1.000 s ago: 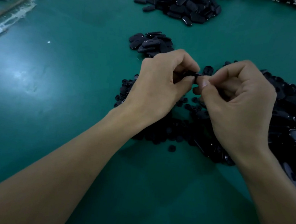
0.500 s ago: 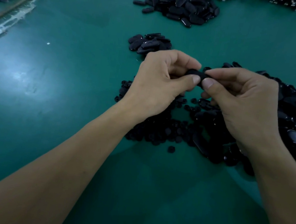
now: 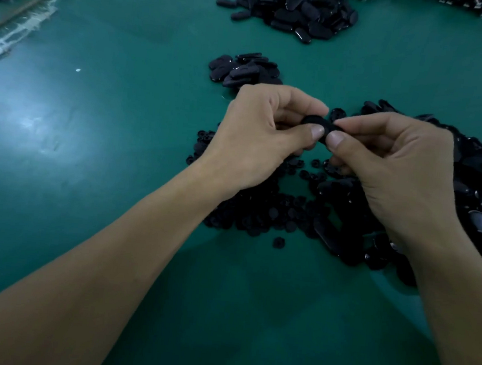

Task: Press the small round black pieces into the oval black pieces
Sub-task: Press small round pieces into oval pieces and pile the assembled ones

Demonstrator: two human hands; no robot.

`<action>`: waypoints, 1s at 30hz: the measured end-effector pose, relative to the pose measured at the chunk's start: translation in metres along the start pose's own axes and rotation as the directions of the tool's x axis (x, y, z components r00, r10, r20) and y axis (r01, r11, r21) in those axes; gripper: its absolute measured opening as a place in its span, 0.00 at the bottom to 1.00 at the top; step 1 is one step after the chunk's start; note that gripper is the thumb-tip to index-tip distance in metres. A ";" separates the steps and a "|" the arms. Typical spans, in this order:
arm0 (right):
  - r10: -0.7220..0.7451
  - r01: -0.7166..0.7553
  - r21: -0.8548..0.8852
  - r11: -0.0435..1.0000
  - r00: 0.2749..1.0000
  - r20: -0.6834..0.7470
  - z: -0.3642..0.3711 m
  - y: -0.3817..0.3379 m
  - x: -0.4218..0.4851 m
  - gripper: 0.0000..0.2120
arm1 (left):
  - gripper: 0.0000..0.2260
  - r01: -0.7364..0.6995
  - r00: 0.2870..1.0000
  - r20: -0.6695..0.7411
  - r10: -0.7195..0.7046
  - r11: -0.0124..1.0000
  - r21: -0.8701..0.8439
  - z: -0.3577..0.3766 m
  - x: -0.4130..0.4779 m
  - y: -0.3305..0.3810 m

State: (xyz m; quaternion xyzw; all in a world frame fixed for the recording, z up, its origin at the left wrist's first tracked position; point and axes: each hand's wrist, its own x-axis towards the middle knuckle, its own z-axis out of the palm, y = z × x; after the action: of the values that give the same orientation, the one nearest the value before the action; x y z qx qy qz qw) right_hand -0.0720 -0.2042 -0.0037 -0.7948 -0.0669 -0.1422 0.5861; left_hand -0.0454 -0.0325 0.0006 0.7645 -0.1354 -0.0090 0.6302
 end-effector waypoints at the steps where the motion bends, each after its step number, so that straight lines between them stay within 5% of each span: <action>1: -0.004 0.004 -0.015 1.000 1.000 0.002 0.000 0.000 0.000 0.07 | 0.09 -0.001 1.000 0.003 0.001 1.000 0.005 0.000 0.000 0.000; 30: -0.045 0.041 -0.112 0.993 0.998 -0.036 0.001 0.000 -0.002 0.07 | 0.06 -0.133 0.981 -0.102 0.165 0.955 0.264 0.004 -0.003 0.000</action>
State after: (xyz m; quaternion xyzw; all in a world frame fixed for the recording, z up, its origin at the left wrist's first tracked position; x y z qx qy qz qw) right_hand -0.0736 -0.2029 -0.0047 -0.8218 -0.0646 -0.1738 0.5388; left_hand -0.0495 -0.0361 -0.0003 0.8260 -0.1538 0.1032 0.5323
